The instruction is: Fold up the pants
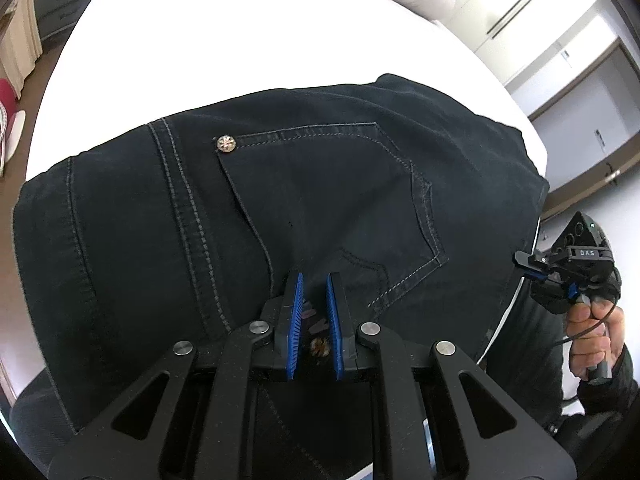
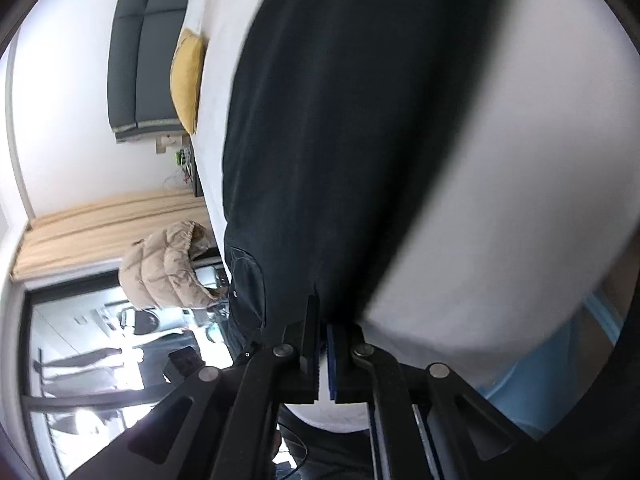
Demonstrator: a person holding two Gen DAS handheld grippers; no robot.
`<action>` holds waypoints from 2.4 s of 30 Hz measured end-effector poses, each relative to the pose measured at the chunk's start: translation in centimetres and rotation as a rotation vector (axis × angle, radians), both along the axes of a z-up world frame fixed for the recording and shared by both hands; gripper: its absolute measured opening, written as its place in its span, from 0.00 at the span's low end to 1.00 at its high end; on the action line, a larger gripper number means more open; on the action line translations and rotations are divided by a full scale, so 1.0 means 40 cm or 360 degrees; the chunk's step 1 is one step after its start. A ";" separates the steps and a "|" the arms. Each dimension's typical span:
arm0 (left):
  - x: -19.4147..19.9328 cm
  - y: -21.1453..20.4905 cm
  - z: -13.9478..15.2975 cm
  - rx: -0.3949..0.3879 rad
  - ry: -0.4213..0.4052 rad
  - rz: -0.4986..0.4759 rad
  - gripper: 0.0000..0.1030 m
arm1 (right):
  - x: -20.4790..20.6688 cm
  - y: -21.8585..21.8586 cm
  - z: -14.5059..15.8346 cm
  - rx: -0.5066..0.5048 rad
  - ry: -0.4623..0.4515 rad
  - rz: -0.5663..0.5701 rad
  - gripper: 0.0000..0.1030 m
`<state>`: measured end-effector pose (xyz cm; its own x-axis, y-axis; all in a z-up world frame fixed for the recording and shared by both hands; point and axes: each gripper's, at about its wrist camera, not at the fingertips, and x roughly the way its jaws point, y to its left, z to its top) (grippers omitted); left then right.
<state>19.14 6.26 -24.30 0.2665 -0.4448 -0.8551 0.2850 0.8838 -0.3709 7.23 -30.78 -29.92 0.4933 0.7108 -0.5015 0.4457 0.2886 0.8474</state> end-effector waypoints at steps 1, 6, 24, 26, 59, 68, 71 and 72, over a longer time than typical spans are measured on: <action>-0.002 0.003 0.000 0.0001 -0.0002 -0.0006 0.12 | -0.007 0.000 -0.006 0.0009 -0.0005 -0.0005 0.02; -0.004 0.008 -0.001 -0.0019 -0.0007 0.0000 0.12 | 0.014 0.007 0.017 -0.0056 -0.0075 0.0038 0.13; -0.023 0.045 -0.009 0.0011 -0.0009 0.0028 0.12 | 0.049 0.178 -0.009 0.0015 -0.0152 0.0383 0.08; -0.021 0.043 -0.008 0.0011 -0.0008 0.0025 0.12 | 0.045 0.134 -0.005 0.0066 -0.0161 0.0282 0.15; -0.020 0.026 -0.001 0.0087 0.0013 0.0044 0.12 | -0.071 -0.480 -0.039 -0.0074 -0.0278 -0.0745 0.07; -0.026 0.033 0.002 0.0074 0.0012 0.0086 0.12 | -0.114 -0.677 0.000 -0.0259 -0.0184 -0.1065 0.13; -0.032 0.031 0.041 0.0119 -0.0016 0.0144 0.12 | -0.169 -0.710 0.065 -0.0442 -0.0085 -0.1197 0.27; -0.033 0.029 0.058 0.0119 -0.0036 0.0151 0.12 | -0.166 -0.698 0.112 -0.0532 -0.0145 -0.1162 0.27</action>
<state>17.82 7.42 -22.00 0.3238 -0.3516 -0.8784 0.2060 0.9323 -0.2973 0.57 -58.69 -25.44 0.8243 0.0129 -0.5660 0.5531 0.1958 0.8098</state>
